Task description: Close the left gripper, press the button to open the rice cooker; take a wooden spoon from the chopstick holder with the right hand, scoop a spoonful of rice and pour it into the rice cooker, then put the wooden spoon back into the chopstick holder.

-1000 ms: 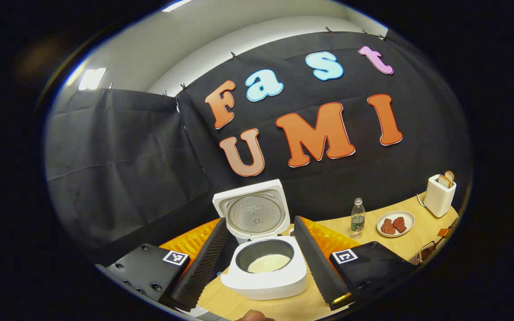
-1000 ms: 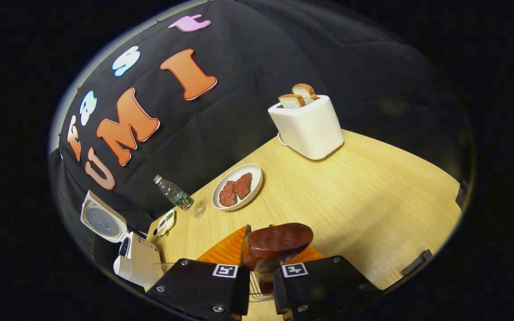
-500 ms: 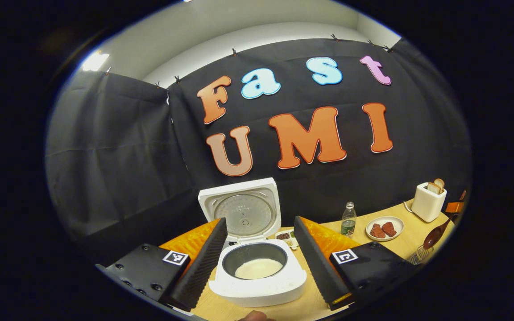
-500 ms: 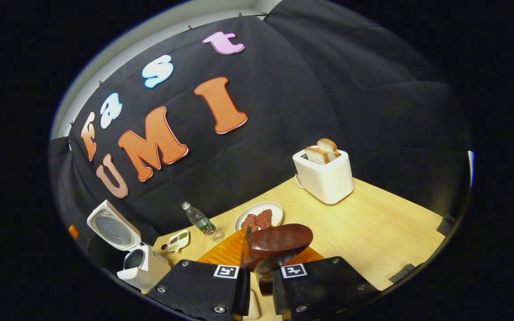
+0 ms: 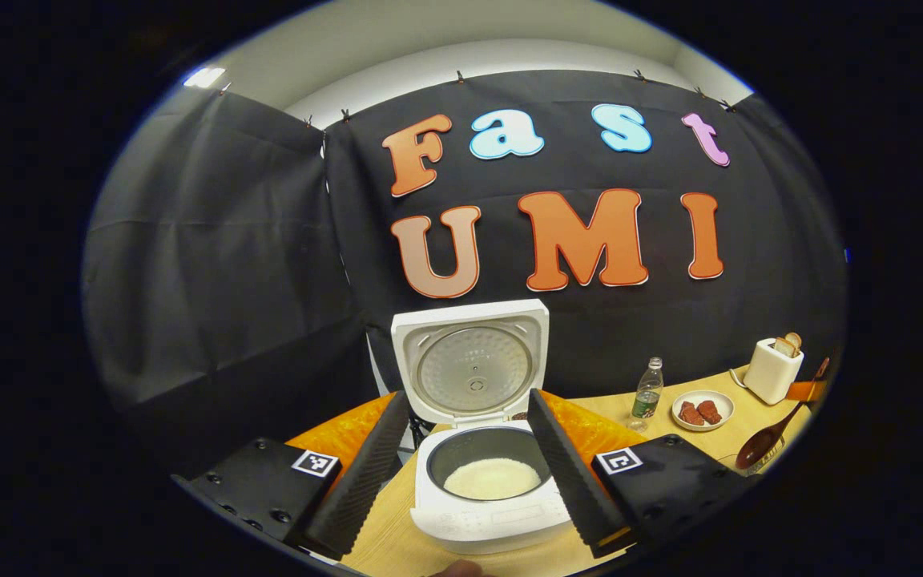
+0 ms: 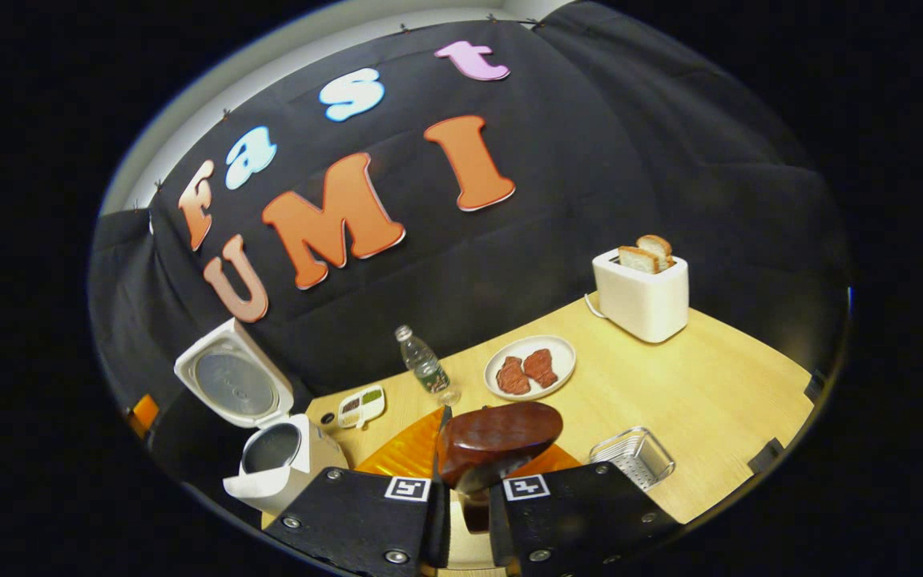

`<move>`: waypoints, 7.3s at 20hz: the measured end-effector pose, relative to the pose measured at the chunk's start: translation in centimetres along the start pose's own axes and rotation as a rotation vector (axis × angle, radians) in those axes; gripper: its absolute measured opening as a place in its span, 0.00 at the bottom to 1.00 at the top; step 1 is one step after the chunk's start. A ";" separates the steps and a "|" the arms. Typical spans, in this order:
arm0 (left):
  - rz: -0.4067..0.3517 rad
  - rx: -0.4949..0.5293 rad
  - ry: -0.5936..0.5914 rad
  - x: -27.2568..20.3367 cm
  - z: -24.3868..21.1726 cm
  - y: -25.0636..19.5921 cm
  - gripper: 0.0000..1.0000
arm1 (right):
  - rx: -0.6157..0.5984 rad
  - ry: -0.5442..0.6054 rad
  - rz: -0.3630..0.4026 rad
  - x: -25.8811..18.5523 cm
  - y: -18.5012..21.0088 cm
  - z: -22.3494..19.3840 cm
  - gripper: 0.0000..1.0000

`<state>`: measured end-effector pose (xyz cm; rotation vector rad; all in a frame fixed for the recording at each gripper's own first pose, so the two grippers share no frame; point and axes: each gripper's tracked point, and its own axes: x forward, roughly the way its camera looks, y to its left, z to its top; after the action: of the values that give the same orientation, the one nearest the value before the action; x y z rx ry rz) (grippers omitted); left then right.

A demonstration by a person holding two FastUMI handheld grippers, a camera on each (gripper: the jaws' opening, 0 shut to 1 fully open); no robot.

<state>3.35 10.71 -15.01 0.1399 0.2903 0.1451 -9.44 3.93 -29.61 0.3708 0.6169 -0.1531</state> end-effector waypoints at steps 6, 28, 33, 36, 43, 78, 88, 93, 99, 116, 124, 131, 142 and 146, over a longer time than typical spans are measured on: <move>0.025 0.012 0.041 -0.7 -2.3 3.3 1.00 | -0.249 -0.001 -0.055 2.2 1.0 -4.5 0.18; 0.081 -0.014 0.167 -0.6 -6.5 6.7 1.00 | -0.089 0.111 0.032 3.5 7.5 -14.2 0.17; 0.102 -0.027 0.188 -1.0 -7.4 8.3 0.96 | 0.322 0.250 0.017 4.8 5.5 -15.1 0.17; 0.113 -0.030 0.198 -1.1 -7.8 9.0 0.96 | 0.410 0.278 0.025 4.6 5.3 -15.4 0.17; 0.097 -0.032 0.188 -1.4 -7.4 7.7 1.00 | 0.597 0.322 0.115 4.5 4.8 -14.1 0.17; 0.308 -0.089 -0.118 -11.9 -1.1 10.2 0.98 | 1.001 0.463 0.630 6.8 23.1 4.4 0.17; 0.410 -0.092 -0.032 -12.5 -4.6 15.8 0.96 | 0.894 0.530 0.624 11.3 32.1 -0.2 0.16; 0.425 -0.076 -0.005 -11.8 -5.2 17.0 0.96 | 0.711 0.483 0.588 13.8 33.7 -1.5 0.17; 0.432 -0.075 0.015 -11.6 -5.7 16.8 1.00 | 0.426 0.369 0.571 14.6 35.4 -1.2 0.17; 0.452 -0.092 0.057 -12.5 -7.0 16.7 0.97 | -0.106 0.226 0.654 12.3 41.4 -1.6 0.17; 0.440 -0.101 0.072 -12.5 -7.6 16.6 1.00 | -0.250 0.173 0.723 10.6 43.4 -1.1 0.17; 0.449 -0.104 0.083 -12.6 -8.2 16.9 1.00 | -0.455 0.057 0.772 9.4 45.2 -0.5 0.17; 0.445 -0.044 0.108 -12.7 -8.4 16.2 1.00 | -0.656 -0.048 0.848 7.6 47.1 -0.1 0.16; 0.452 -0.033 0.104 -12.9 -8.3 16.4 0.96 | -0.642 -0.052 0.860 7.7 46.9 0.8 0.16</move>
<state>-13.36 25.67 -16.75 0.1642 0.3565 0.6065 8.89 46.72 -19.75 -0.0166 0.3822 0.8411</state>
